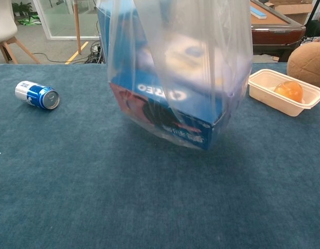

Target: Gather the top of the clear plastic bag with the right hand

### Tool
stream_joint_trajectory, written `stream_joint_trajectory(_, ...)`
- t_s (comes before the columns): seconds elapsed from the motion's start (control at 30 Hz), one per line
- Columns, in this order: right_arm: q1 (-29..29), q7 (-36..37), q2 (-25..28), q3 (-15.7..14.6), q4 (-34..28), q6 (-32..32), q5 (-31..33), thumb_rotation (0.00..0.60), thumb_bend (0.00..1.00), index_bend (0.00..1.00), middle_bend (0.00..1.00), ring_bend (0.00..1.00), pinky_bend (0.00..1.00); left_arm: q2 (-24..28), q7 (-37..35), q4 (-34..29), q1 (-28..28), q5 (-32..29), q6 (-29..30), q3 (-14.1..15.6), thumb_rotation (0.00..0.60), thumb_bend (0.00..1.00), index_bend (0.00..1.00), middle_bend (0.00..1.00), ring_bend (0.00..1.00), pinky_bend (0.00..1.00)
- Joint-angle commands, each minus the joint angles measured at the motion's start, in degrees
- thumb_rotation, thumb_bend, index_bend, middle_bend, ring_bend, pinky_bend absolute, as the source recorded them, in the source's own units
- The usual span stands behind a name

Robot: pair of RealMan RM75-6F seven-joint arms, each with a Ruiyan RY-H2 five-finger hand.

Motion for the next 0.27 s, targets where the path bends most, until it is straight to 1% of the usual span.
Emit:
stream_joint_trajectory(0.03,0.70,0.11,0.35,1.06,0.61,-0.96,0.82,0.600,0.71,0.80,0.86,0.94,0.91,0.02,-0.04,-0.02,0.00,-0.01,0.03,-0.03,0.600,0.25,0.28,0.25,0.29,0.16)
stream_joint_trajectory(0.27,1.54,0.06,0.15,2.35,1.28,-2.76,1.48,0.600,0.71,0.80,0.86,0.94,0.91,-0.04,-0.14,0.08,0.02,0.09,0.13,-0.01,0.600,0.25,0.28,0.25,0.29,0.16)
